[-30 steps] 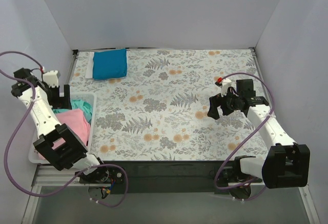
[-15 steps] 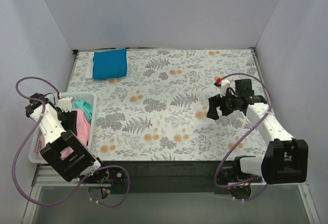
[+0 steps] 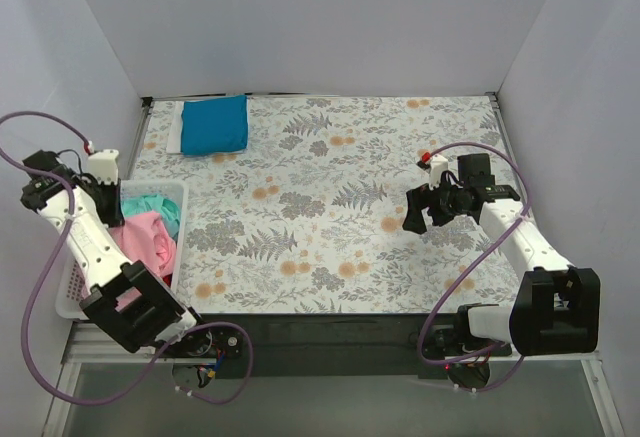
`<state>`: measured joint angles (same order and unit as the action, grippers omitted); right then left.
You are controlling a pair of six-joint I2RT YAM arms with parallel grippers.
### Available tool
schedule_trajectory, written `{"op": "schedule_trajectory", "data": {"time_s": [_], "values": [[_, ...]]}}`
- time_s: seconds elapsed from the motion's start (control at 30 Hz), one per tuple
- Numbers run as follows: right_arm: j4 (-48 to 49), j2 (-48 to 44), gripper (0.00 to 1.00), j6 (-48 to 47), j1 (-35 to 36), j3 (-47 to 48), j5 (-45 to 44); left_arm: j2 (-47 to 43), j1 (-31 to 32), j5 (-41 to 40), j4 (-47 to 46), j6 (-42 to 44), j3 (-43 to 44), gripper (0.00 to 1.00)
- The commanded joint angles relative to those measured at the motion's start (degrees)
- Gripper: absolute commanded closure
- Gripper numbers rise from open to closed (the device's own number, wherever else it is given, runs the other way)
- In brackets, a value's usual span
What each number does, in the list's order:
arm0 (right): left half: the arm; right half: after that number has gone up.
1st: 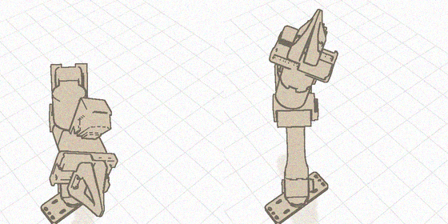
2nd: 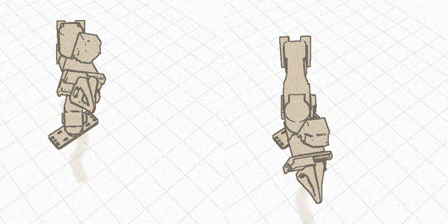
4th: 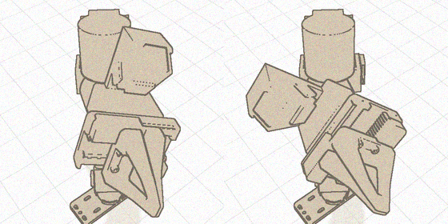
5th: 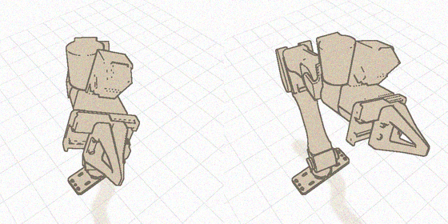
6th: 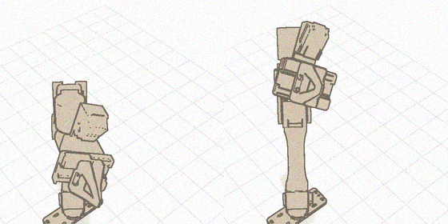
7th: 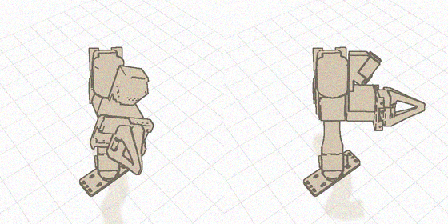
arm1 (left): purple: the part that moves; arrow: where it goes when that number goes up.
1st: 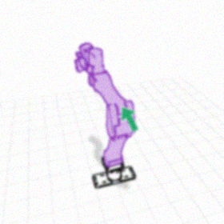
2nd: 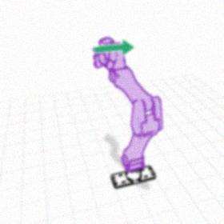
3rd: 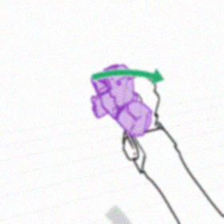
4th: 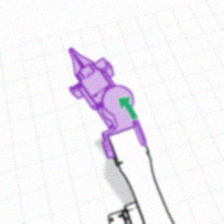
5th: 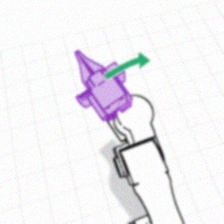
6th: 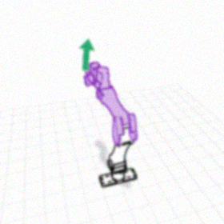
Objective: Fold and stack the t-shirts
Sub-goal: Grab the tshirt from the pile
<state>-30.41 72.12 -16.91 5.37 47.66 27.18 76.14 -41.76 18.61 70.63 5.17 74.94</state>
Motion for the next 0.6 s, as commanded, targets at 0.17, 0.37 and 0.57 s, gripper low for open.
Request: {"op": "schedule_trajectory", "data": {"time_s": [0.17, 0.37, 0.57], "values": [[-0.52, 0.92, 0.02, -0.58, 0.08, 3.14, 0.95, -1.96, 15.01, 17.69, -6.63, -16.05, 28.13, 1.00], [-0.44, 0.31, 0.02, -0.32, 0.00, 3.41, 0.77, 6.28, 33.13, 19.09, -22.28, -35.46, 48.84, 1.00], [-0.52, -0.57, 0.02, -0.14, -0.01, 3.84, -0.63, 19.05, 48.08, 18.64, -35.18, -50.03, 67.45, 1.00]]}}
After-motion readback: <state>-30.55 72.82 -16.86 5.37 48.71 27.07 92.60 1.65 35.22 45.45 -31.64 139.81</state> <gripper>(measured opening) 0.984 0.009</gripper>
